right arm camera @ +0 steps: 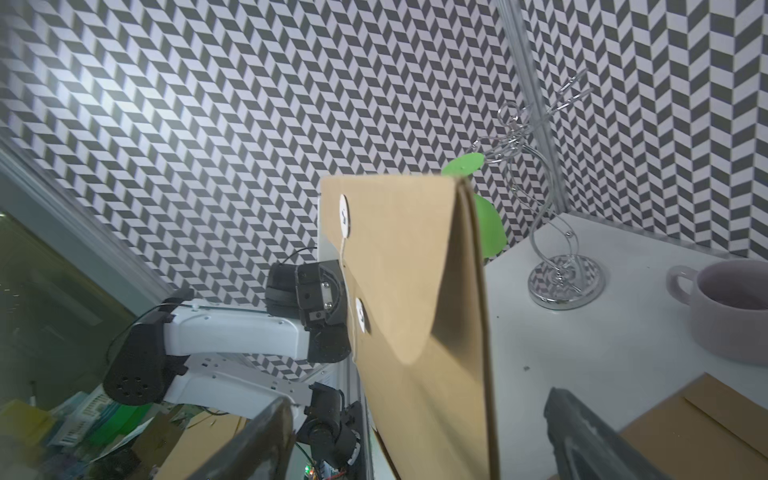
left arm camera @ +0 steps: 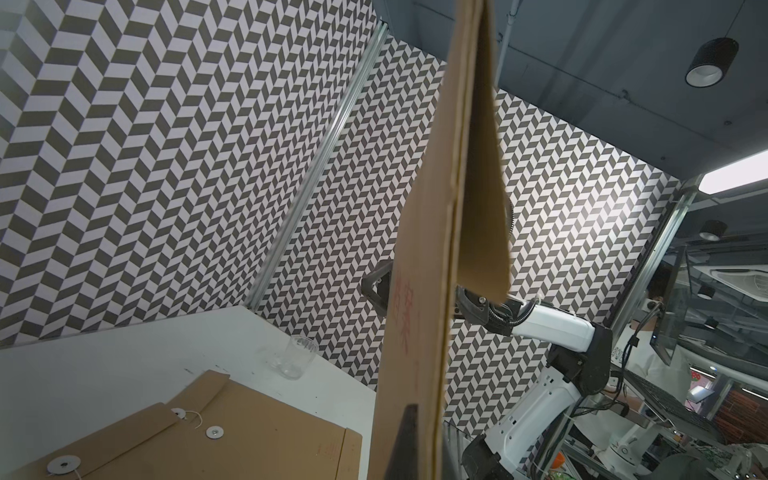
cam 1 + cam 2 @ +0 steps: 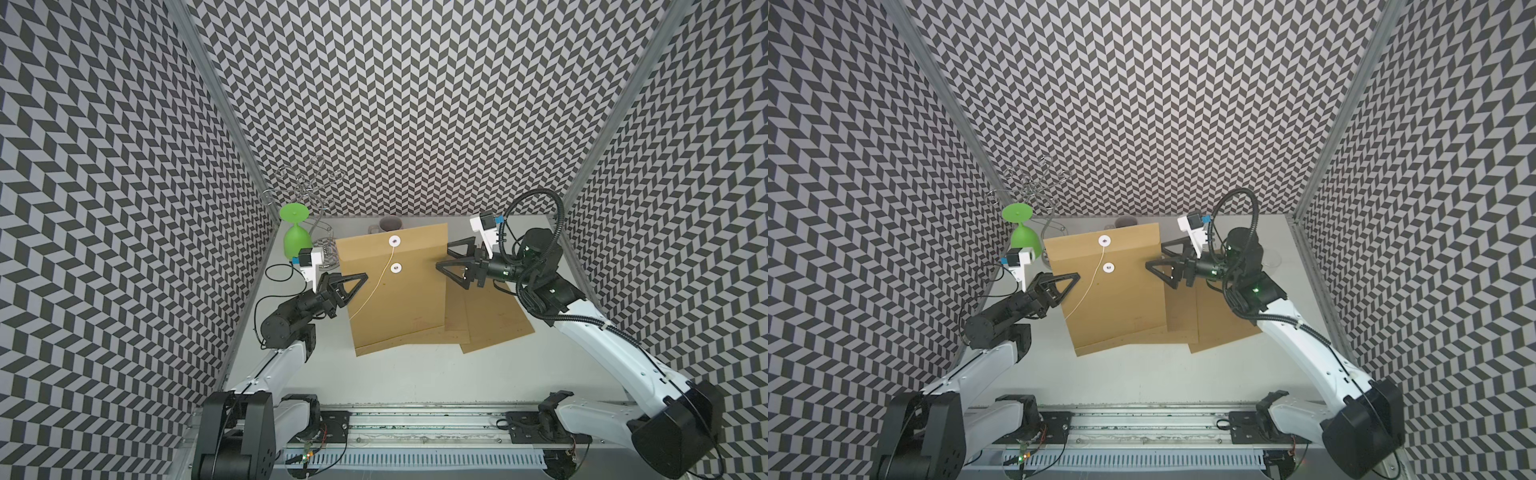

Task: Close the mouth of the file bag
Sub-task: Pick up the file bag from the center of the board.

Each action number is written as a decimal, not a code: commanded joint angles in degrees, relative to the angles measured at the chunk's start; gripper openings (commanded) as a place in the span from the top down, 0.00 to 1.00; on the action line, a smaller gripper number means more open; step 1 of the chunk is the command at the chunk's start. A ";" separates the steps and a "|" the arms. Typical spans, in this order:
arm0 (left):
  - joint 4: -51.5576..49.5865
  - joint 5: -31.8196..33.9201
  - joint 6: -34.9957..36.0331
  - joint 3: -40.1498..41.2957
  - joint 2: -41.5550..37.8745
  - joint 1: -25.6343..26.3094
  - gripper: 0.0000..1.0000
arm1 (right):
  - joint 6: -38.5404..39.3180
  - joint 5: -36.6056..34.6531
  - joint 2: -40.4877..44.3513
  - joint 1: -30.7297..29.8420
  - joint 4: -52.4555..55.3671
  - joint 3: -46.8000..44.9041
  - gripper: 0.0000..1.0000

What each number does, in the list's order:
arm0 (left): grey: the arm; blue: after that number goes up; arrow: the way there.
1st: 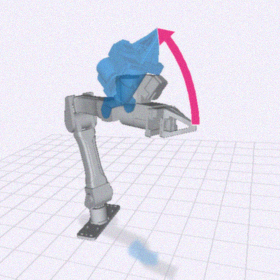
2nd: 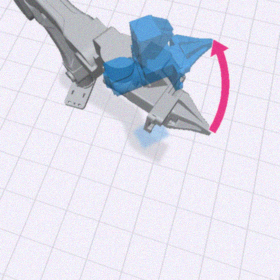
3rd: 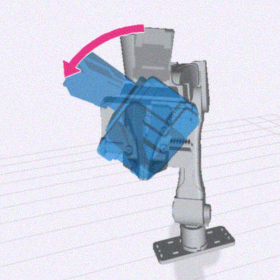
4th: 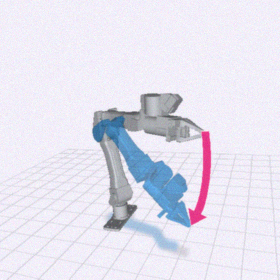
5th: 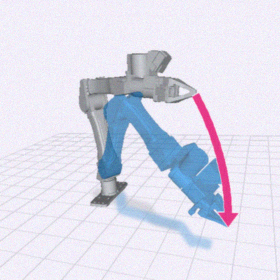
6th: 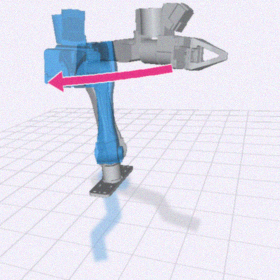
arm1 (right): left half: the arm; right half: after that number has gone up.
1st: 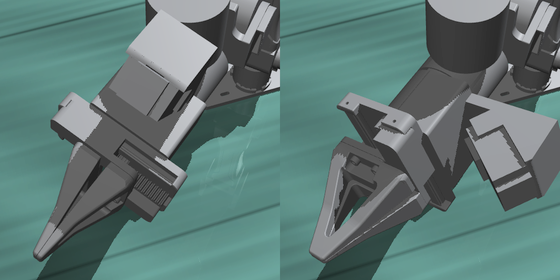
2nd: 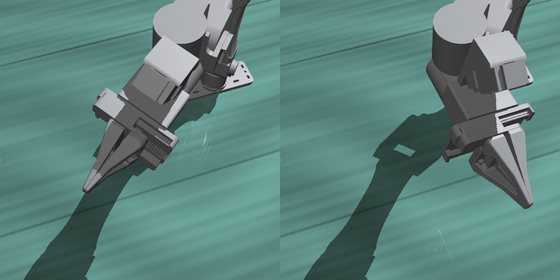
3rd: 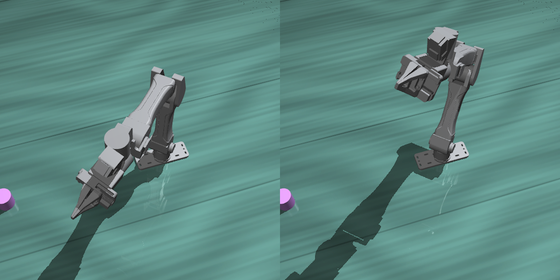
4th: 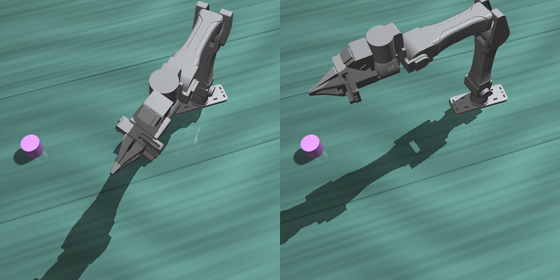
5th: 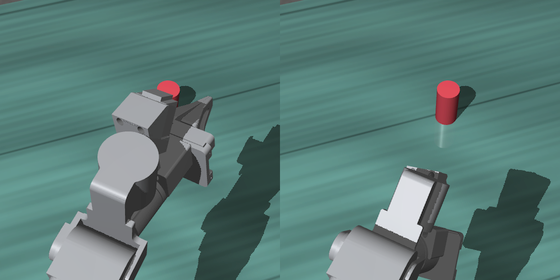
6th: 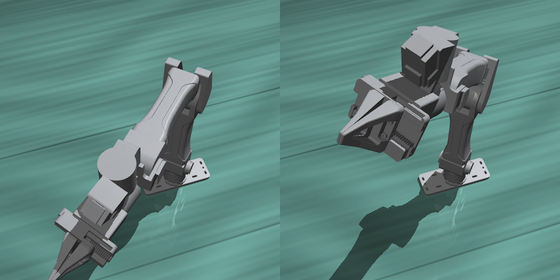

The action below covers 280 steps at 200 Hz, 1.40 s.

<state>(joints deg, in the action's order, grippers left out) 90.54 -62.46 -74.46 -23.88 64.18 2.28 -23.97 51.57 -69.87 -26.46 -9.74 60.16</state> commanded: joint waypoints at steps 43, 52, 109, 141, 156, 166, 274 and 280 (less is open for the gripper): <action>-1.91 -0.91 3.67 -0.16 -0.71 1.36 1.00 | -14.19 7.74 -2.25 -0.64 -18.01 0.92 0.32; -2.49 -0.84 4.02 -0.21 -0.72 1.56 1.00 | -15.46 8.18 -2.75 -0.60 -18.91 1.08 0.41; -3.97 -1.00 4.73 -0.78 -0.83 2.67 1.00 | -16.92 7.64 -4.29 -0.77 -19.72 1.52 0.82; -2.20 -1.17 2.01 -2.45 -0.86 2.71 0.82 | -15.33 6.61 -4.56 -0.70 -17.77 1.69 1.00; 0.26 -1.19 0.13 -3.16 -0.73 2.69 0.62 | -14.83 6.70 -4.50 -0.59 -17.50 1.48 1.00; 2.61 -1.13 -1.81 -3.67 -0.63 2.46 0.54 | -14.21 6.69 -4.64 -0.41 -16.71 1.45 1.00; -1.03 1.31 -1.74 -10.24 3.25 3.15 0.79 | -15.87 11.92 -6.46 -0.68 -19.68 0.88 1.00; -1.80 1.13 -1.14 -10.14 3.25 3.52 0.80 | -16.47 12.06 -6.59 -0.73 -20.36 0.92 1.00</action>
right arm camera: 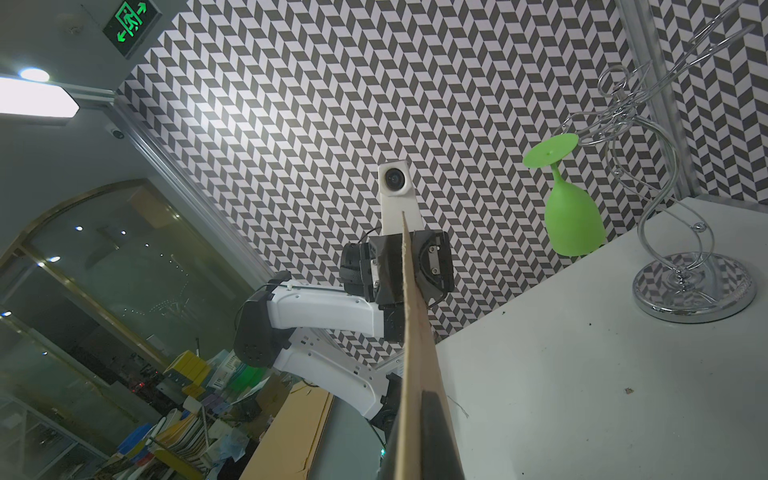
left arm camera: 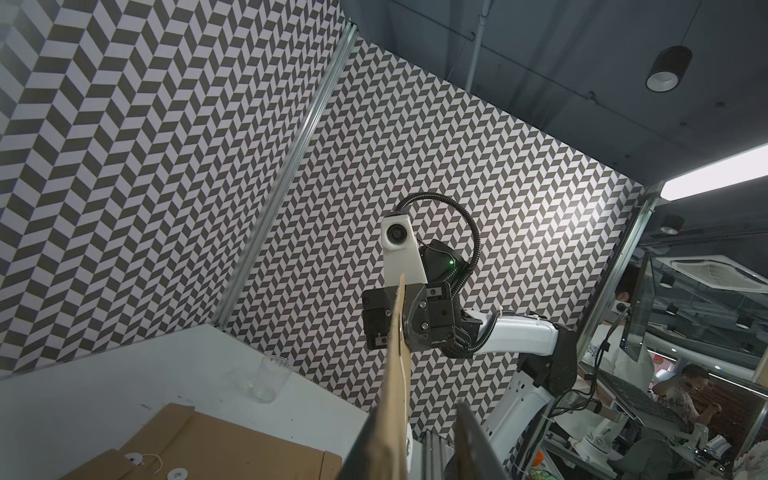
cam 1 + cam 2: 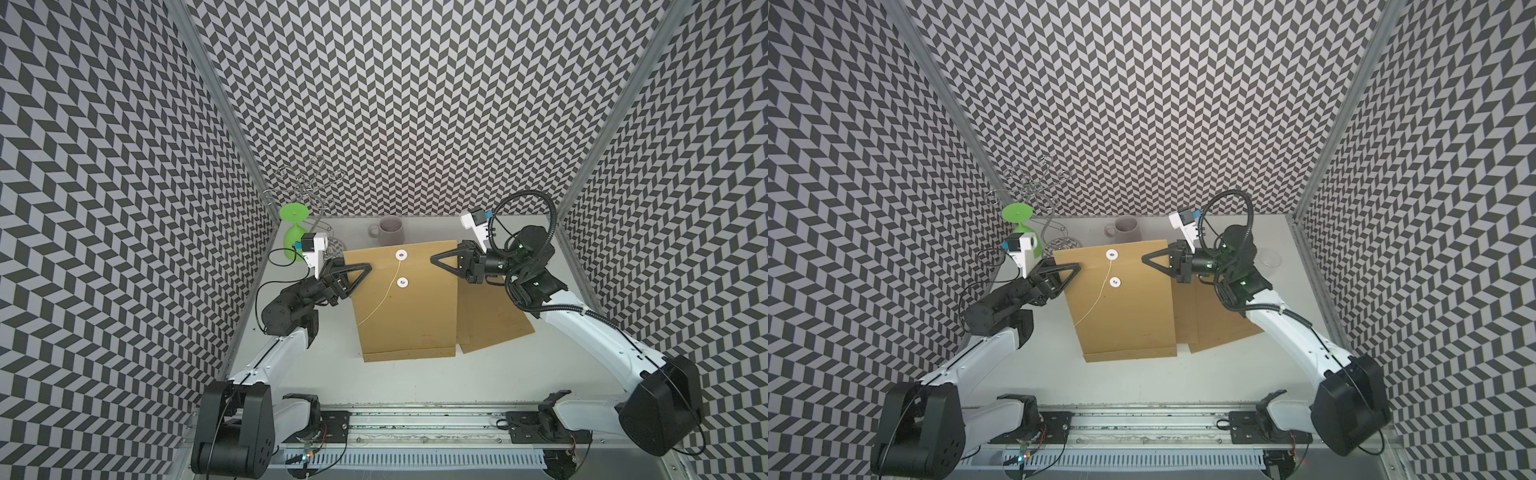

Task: Close the mouth of the file bag
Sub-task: Pick up the file bag from the center of the board.

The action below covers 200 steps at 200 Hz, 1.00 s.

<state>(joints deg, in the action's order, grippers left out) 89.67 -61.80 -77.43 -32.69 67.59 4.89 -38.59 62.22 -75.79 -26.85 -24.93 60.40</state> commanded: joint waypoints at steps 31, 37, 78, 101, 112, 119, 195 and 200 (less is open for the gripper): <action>-4.87 0.12 5.38 0.08 -1.12 2.30 0.77 | -3.15 1.22 -0.85 -0.86 -6.67 1.11 1.00; -5.23 0.17 5.66 0.46 -1.15 2.33 0.77 | -3.31 1.36 -0.94 -0.86 -6.71 1.21 1.00; -4.53 0.77 5.48 -0.10 -0.40 2.33 0.96 | -3.51 1.59 -1.29 -0.89 -7.11 1.45 1.00; -1.69 0.68 3.15 -0.71 0.21 2.32 0.95 | -3.44 1.42 -1.12 -0.75 -6.98 1.42 1.00; -1.06 0.86 2.43 -0.63 0.19 2.39 0.90 | -3.42 1.42 -1.07 -0.76 -6.89 1.47 1.00; -0.17 0.97 1.85 -0.25 0.18 2.39 0.80 | -3.42 1.34 -1.03 -0.80 -6.86 1.50 1.00; 16.25 -0.63 -7.19 5.50 0.77 2.17 0.49 | -7.12 3.34 -1.06 0.73 -8.94 2.41 1.00; 16.03 -0.92 -6.89 6.03 0.51 2.15 0.49 | -7.43 3.51 -1.11 0.66 -9.25 2.52 1.00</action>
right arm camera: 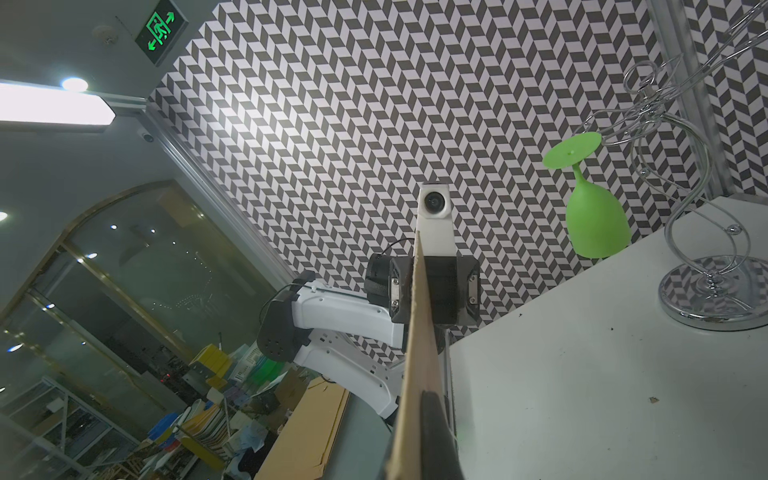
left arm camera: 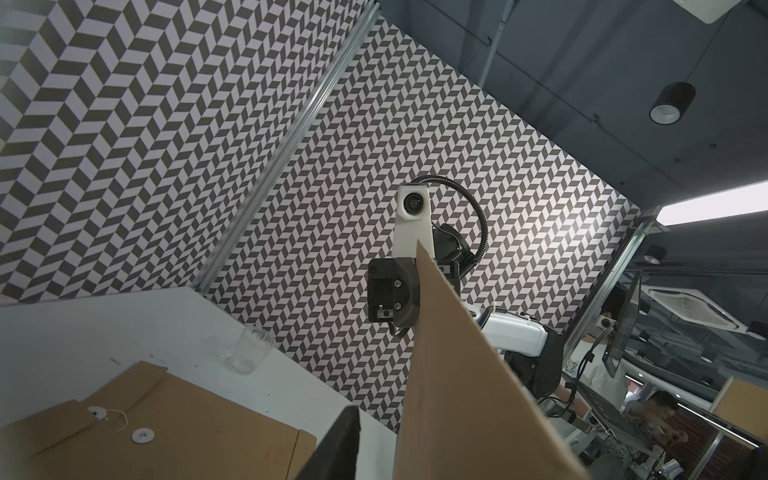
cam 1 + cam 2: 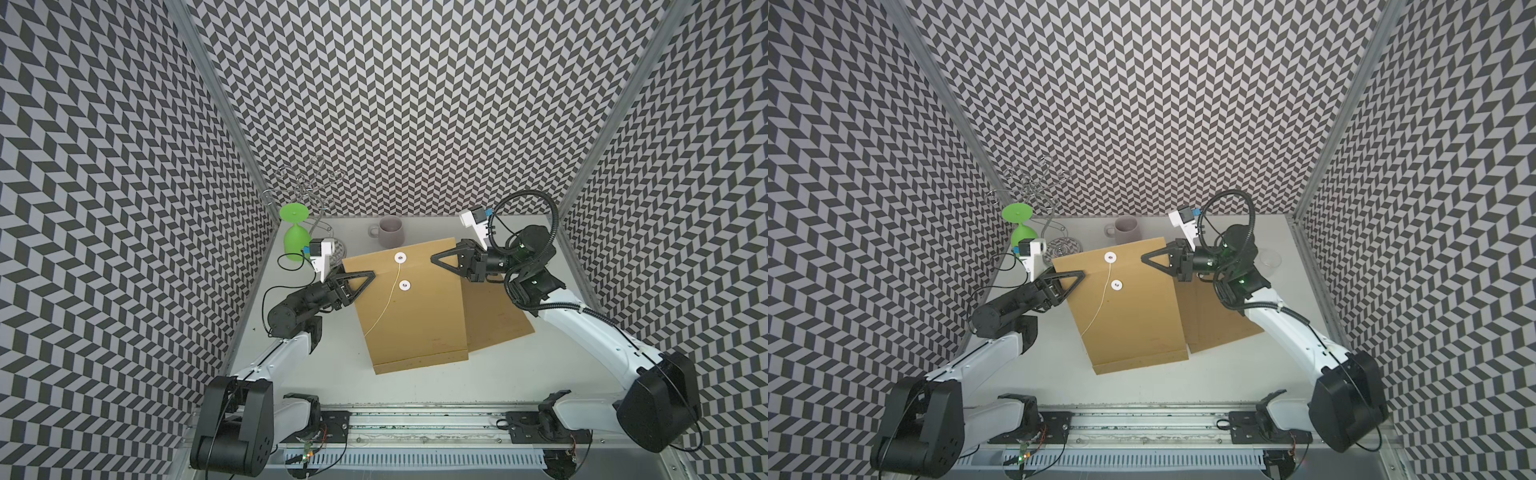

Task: Close the mouth of the file bag
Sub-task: Pick up the file bag from the center of the board.

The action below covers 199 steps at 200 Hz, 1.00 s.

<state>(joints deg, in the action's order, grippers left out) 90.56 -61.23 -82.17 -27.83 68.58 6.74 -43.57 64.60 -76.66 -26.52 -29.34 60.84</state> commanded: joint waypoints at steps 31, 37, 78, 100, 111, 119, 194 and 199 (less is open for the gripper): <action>12.21 -0.76 1.29 5.06 -3.61 0.02 0.43 | -5.75 1.72 -0.36 1.13 -7.92 2.59 1.00; 11.76 -0.77 1.97 5.03 -4.00 -0.04 0.41 | -6.04 1.96 -0.50 1.19 -8.36 2.70 1.00; 13.84 -1.00 3.39 0.88 -1.43 0.12 0.44 | -10.13 2.64 -1.38 1.22 -12.16 2.40 1.00; 15.36 -1.99 3.47 -0.60 0.23 2.73 0.49 | -11.45 2.05 -1.81 1.23 -12.75 2.94 1.00; 15.36 -2.05 4.65 -0.56 0.01 4.40 0.54 | -12.16 1.68 -2.16 1.22 -13.06 3.30 1.00; 15.35 -2.05 5.31 -0.55 -0.30 5.29 0.58 | -13.20 1.45 -2.49 1.21 -13.82 3.41 1.00; 15.39 -1.56 6.16 -0.65 -0.37 6.23 0.84 | -19.07 1.46 -3.93 1.23 -19.24 4.26 1.00; 15.32 -1.13 6.15 -0.81 -0.54 6.02 0.87 | -18.68 1.41 -3.86 1.24 -18.65 4.11 1.00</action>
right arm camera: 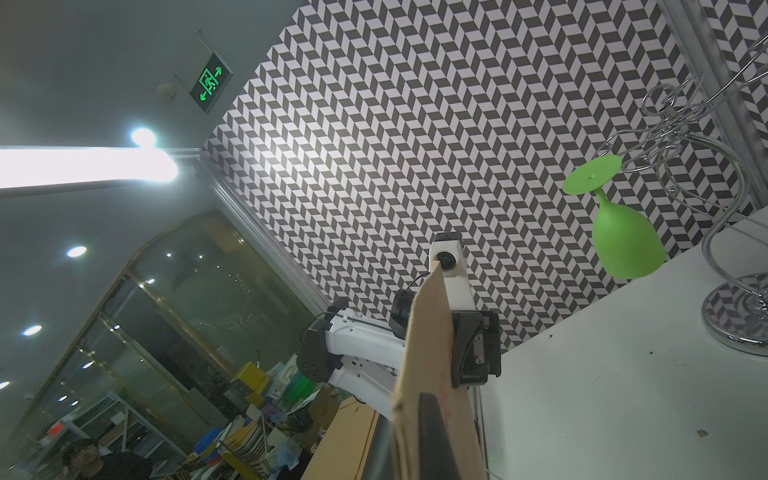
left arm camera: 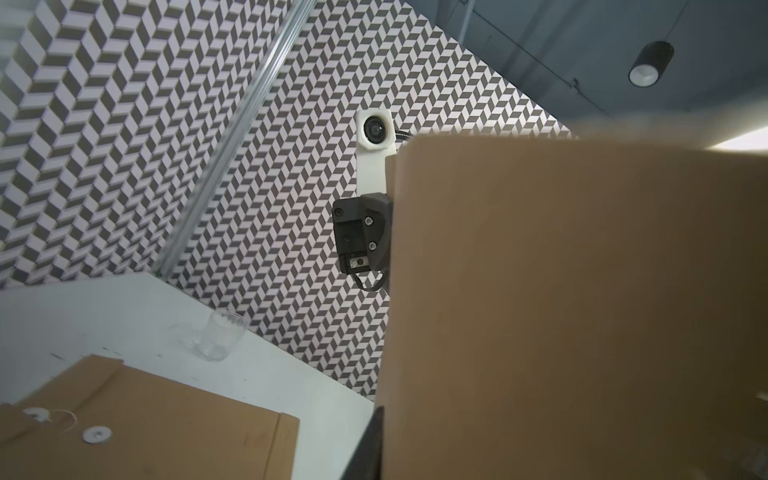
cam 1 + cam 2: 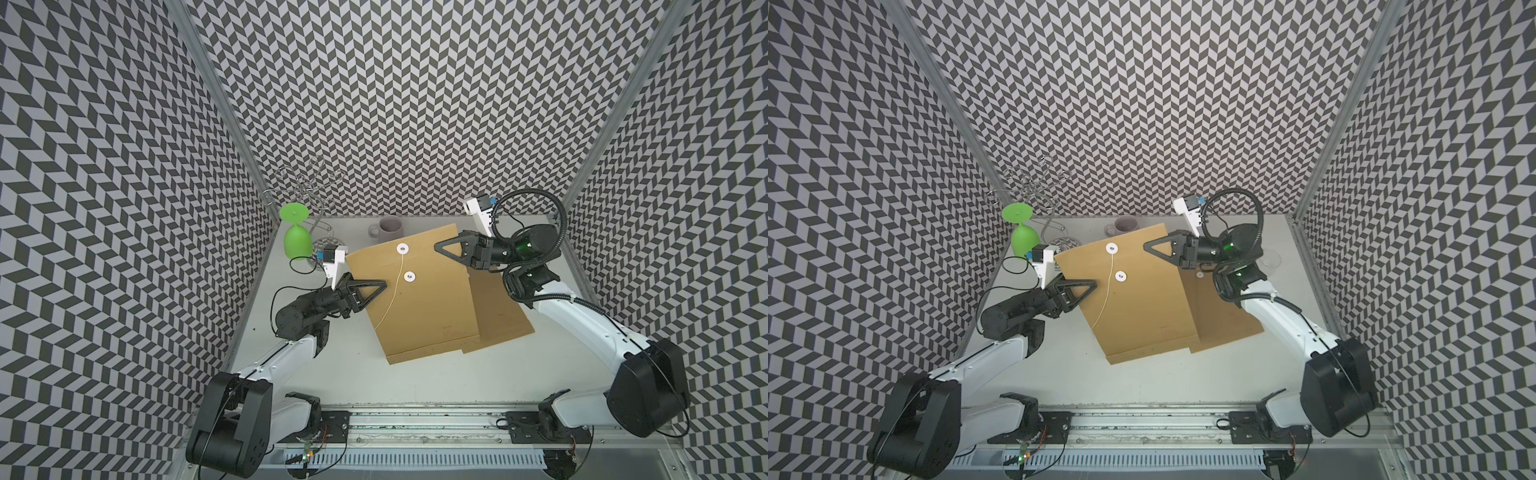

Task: Close the mouth of the file bag
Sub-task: Pick up the file bag from the center of the board.

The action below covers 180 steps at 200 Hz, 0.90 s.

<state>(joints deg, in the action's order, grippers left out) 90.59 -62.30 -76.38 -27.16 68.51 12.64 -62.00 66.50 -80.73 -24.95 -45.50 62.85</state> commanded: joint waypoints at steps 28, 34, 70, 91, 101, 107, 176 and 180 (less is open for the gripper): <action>11.91 0.66 0.39 -3.60 -0.77 -1.27 1.00 | 2.41 -1.34 0.49 -0.26 0.97 1.42 0.97; 11.28 0.84 0.27 -3.93 -0.77 -1.64 1.00 | 3.51 -1.68 0.58 -0.19 2.35 1.40 0.93; 3.20 3.27 -0.34 -5.05 -1.56 -5.91 1.00 | 11.37 -5.84 1.77 0.60 12.30 1.47 0.54; 1.19 4.02 -0.96 -5.78 -1.67 -8.36 1.00 | 17.92 -13.24 4.48 1.78 22.29 0.39 0.42; 0.25 4.28 -0.65 -6.03 -1.37 -9.22 1.00 | 20.33 -17.63 6.02 2.07 26.65 -0.27 0.38; -0.97 4.52 -0.26 -6.22 -1.37 -9.77 1.00 | 22.04 -20.00 6.79 2.10 29.40 -0.23 0.36; -20.17 10.01 9.30 -8.73 0.62 -10.98 1.00 | 26.55 -47.09 11.23 -11.63 35.99 -5.37 0.39; -21.08 10.17 9.75 -9.01 0.56 -10.97 1.00 | 26.15 -48.18 11.04 -13.00 35.23 -5.80 0.40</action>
<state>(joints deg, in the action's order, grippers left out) 76.12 -54.92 -71.05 -33.15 69.04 1.78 -38.24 31.31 -69.54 -31.11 -10.57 59.00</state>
